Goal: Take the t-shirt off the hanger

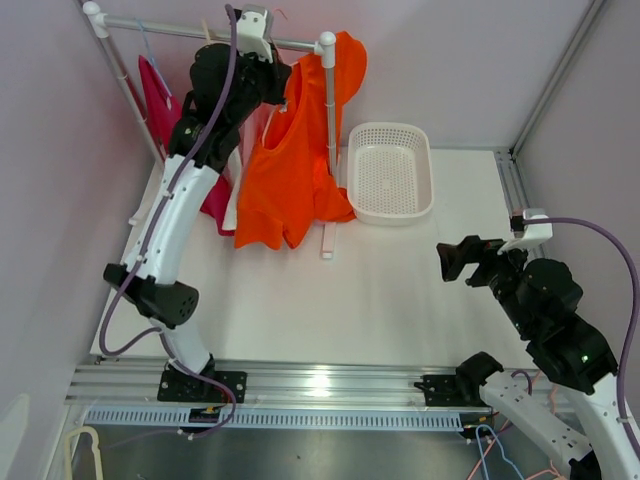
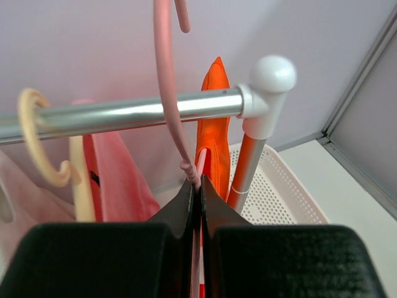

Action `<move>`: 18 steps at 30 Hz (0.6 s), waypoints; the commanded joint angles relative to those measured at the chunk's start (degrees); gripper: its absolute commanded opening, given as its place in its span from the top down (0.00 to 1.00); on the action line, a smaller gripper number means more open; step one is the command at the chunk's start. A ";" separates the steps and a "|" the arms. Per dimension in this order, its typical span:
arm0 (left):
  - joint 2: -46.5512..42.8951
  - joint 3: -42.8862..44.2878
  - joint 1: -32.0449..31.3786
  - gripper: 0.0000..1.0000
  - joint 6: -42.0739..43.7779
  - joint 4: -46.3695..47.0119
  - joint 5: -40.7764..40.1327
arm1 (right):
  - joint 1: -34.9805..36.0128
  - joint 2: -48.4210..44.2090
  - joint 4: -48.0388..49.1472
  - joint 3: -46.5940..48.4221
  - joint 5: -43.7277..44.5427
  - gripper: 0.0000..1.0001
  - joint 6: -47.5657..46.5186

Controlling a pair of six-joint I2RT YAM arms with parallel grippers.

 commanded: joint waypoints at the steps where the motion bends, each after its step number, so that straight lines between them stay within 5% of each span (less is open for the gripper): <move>1: -6.14 2.43 -1.63 0.99 2.54 0.38 -7.60 | -0.02 -0.05 0.56 -0.29 -2.79 0.00 0.48; 9: -12.55 1.03 -6.70 0.99 -19.04 -18.65 -25.17 | 2.35 15.31 10.80 3.41 -37.99 0.00 -2.42; 12: -17.12 -3.63 -11.71 1.00 -24.68 -22.89 -35.35 | 9.61 17.87 21.09 2.00 -38.41 0.00 -2.60; 18: -20.39 -8.92 -15.78 1.00 -31.89 -27.99 -39.88 | 24.04 27.36 32.35 2.53 -30.94 0.01 -6.29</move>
